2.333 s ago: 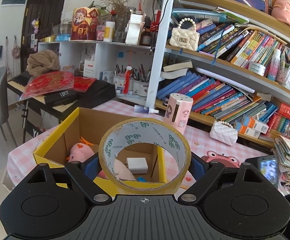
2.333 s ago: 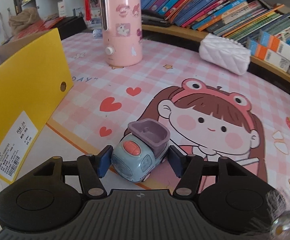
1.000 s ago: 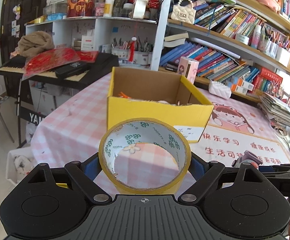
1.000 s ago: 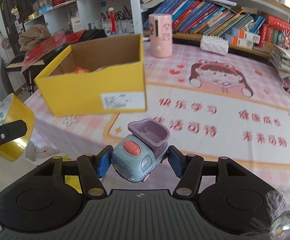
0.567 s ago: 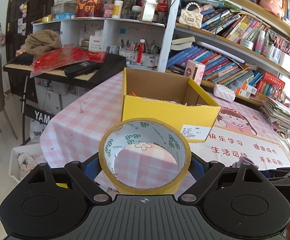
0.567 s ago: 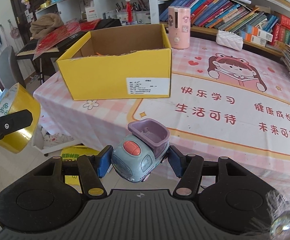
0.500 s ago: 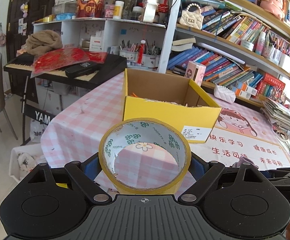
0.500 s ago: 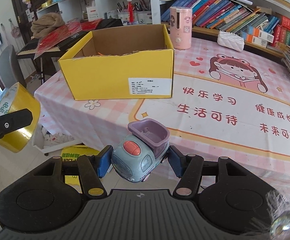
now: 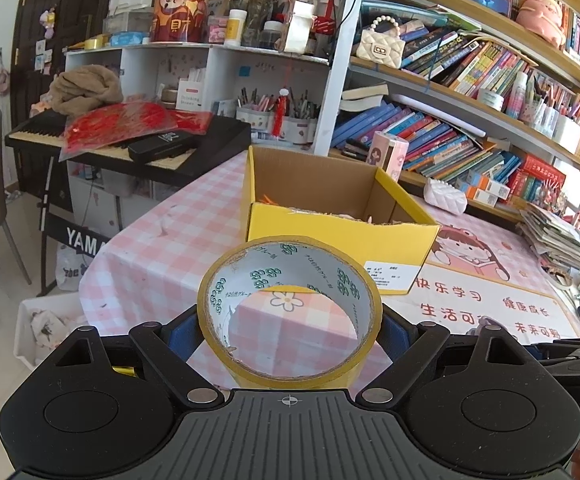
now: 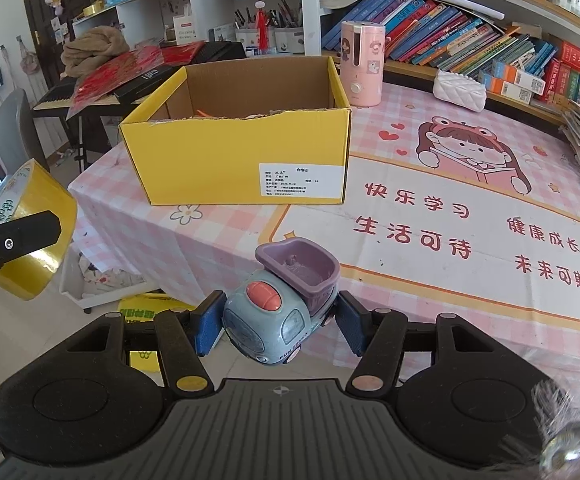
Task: Organize objects
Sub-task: 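Carry the tape roll and toy car with both tools over the yellow box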
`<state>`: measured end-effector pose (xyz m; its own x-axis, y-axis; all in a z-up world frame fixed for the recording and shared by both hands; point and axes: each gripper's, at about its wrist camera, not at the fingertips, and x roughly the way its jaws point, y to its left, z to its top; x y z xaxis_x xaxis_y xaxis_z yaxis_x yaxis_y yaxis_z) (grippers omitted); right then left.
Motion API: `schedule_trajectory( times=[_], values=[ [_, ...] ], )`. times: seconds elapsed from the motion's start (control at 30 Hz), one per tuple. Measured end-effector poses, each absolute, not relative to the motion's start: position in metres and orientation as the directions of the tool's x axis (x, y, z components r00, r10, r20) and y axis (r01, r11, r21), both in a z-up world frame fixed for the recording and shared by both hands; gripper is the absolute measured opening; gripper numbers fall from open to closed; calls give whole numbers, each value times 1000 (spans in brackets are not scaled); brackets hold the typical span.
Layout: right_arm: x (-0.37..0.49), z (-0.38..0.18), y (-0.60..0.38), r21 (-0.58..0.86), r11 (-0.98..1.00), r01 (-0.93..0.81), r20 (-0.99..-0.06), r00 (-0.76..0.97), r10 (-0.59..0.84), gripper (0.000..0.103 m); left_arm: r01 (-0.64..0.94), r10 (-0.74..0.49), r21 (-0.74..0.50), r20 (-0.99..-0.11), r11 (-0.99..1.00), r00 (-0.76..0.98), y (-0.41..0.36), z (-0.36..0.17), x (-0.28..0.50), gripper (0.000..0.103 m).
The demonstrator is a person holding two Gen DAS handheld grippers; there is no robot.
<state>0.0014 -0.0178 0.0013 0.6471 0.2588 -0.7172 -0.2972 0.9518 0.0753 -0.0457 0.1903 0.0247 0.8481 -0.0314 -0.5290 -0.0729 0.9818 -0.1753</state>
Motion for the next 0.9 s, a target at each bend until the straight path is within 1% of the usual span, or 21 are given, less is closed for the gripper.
schedule_trajectory(
  times=[0.9],
  values=[
    [5, 4, -17, 64, 950, -306, -723, 641, 255, 57, -82, -29, -190, -519, 978, 854, 193, 32, -42, 89]
  ],
)
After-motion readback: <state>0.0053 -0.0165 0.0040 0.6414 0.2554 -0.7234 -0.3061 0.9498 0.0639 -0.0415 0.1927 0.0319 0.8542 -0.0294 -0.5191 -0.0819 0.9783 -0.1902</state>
